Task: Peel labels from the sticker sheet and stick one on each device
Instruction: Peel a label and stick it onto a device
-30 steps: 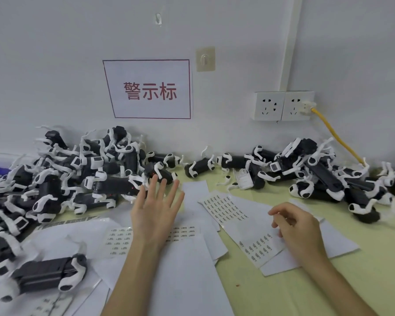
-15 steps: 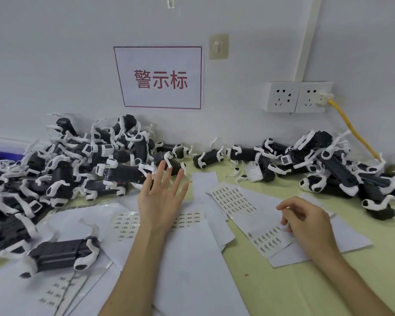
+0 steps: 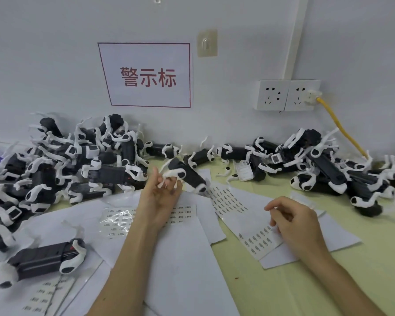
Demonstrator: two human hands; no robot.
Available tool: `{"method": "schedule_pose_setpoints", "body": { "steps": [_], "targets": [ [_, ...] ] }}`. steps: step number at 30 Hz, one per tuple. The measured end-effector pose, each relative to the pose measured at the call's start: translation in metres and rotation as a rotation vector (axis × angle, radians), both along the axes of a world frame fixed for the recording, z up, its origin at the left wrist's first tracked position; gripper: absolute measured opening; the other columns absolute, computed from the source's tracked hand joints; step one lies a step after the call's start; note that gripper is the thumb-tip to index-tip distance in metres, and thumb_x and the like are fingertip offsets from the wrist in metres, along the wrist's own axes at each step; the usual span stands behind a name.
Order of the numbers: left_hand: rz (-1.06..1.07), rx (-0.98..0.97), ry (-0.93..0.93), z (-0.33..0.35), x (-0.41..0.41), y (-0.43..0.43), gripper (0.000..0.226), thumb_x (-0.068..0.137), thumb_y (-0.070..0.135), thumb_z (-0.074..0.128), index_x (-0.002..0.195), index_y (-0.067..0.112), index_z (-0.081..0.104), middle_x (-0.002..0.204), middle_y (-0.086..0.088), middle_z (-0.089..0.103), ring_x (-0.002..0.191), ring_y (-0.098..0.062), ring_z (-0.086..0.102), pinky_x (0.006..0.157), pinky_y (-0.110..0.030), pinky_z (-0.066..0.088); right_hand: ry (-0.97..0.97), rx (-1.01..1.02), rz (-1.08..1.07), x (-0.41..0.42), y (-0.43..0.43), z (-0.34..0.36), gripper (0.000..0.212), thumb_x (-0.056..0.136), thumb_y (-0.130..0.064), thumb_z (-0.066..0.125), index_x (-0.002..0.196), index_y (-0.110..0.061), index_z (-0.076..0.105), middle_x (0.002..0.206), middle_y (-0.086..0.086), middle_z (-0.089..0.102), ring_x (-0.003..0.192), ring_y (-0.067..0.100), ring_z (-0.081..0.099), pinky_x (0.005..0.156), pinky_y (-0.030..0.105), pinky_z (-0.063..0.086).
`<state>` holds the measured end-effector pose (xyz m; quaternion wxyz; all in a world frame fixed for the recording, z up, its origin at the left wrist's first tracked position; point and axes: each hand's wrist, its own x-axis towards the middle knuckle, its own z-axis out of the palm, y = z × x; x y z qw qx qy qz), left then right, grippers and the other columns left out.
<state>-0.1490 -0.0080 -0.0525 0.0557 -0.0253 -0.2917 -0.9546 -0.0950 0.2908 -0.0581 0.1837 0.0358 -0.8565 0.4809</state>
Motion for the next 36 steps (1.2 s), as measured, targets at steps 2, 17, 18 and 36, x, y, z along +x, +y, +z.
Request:
{"method": "schedule_pose_setpoints", "body": {
  "steps": [2,17,18,36],
  "targets": [
    [-0.053,-0.042,0.015,0.004,0.005,0.005,0.039,0.082,0.029,0.075,0.05,0.02,0.053,0.051,0.003,0.05,0.057,-0.011,0.054,0.079,-0.031,0.059,0.005,-0.006,0.017,0.002,-0.001,0.003,0.036,0.091,0.002,0.063,0.076,-0.03,0.07,0.061,-0.003,0.067,0.054,0.007,0.061,0.053,0.014,0.044],
    [-0.669,-0.227,0.258,0.022,0.03,0.062,0.021,0.083,0.017,0.074,0.072,0.015,0.056,0.069,-0.007,0.06,0.079,-0.021,0.058,0.092,-0.037,0.051,0.107,-0.182,0.238,0.02,-0.023,0.019,0.049,0.079,-0.016,0.086,0.113,-0.046,0.066,0.108,-0.021,0.069,0.099,-0.004,0.063,0.08,0.008,0.044],
    [-0.595,-0.357,0.192,0.021,0.028,0.061,0.019,0.084,0.024,0.074,0.074,0.016,0.06,0.079,-0.009,0.063,0.085,-0.023,0.06,0.094,-0.04,0.053,0.182,-0.162,0.158,0.019,-0.018,0.021,0.049,0.077,-0.012,0.087,0.114,-0.04,0.068,0.11,-0.018,0.068,0.105,-0.001,0.061,0.085,0.01,0.044],
    [-0.047,-1.947,0.197,0.025,0.024,0.033,0.059,0.086,-0.004,0.065,0.135,0.026,0.051,0.149,0.006,0.035,0.14,-0.014,0.036,0.106,-0.017,0.032,0.427,-0.007,-0.173,0.01,-0.004,0.018,0.05,0.071,-0.011,0.09,0.117,-0.018,0.072,0.115,-0.003,0.053,0.105,-0.01,0.051,0.09,-0.001,0.033]
  ]
}}
